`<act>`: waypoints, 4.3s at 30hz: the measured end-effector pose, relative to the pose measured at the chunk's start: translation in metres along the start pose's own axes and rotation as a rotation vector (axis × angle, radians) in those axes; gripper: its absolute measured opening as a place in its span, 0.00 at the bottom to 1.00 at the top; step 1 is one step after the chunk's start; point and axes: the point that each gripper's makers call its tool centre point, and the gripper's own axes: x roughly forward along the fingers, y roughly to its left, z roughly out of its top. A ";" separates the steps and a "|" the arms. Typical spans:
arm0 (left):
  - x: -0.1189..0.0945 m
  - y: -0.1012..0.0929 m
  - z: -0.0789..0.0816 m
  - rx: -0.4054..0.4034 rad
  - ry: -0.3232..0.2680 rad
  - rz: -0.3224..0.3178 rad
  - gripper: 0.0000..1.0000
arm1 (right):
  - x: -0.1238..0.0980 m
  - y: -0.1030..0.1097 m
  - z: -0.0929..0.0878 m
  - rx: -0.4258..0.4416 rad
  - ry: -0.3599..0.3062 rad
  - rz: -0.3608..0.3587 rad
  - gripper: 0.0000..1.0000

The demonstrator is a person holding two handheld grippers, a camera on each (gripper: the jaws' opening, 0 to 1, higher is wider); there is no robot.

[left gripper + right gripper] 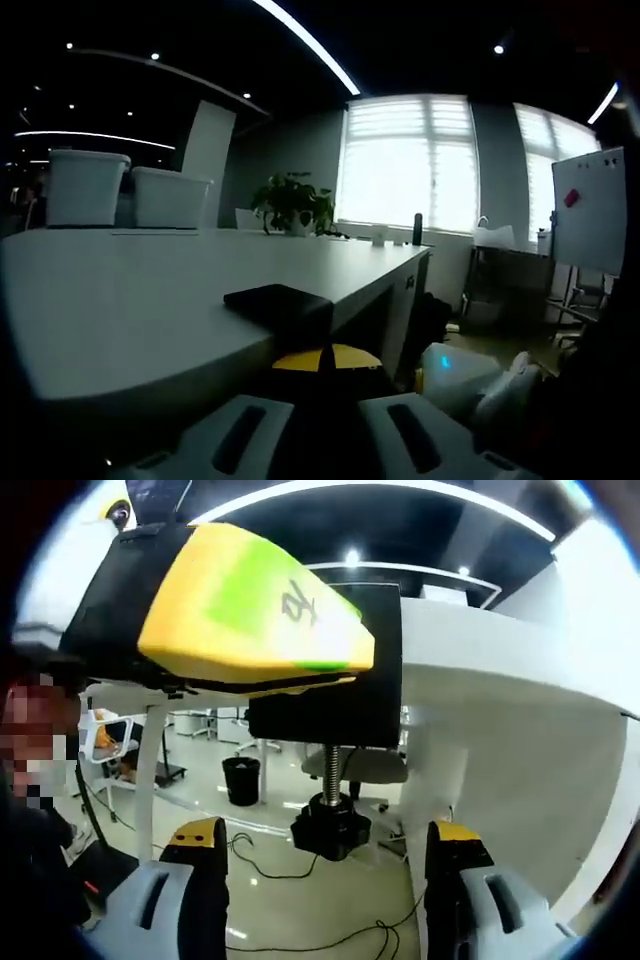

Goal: Clamp the fixed fixture on the desktop, loosen the retaining clip, secure it to the edge of the desk, and tighten the retaining clip.

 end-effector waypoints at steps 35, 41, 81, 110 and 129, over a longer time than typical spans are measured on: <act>0.007 -0.011 0.003 0.079 0.055 0.033 0.01 | 0.013 0.019 0.000 -0.159 -0.060 0.668 0.27; 0.008 -0.014 0.003 0.080 0.066 0.036 0.01 | 0.006 0.032 0.000 -0.233 -0.120 0.843 0.27; -0.008 0.001 0.011 0.029 0.018 0.022 0.01 | -0.016 0.009 -0.003 -0.001 0.001 0.068 0.60; -0.007 -0.001 0.008 0.031 0.014 0.023 0.01 | 0.013 0.010 0.003 -0.089 -0.074 0.373 0.26; -0.004 0.002 0.006 0.053 0.063 0.075 0.01 | 0.007 0.025 0.003 -0.168 -0.124 0.882 0.26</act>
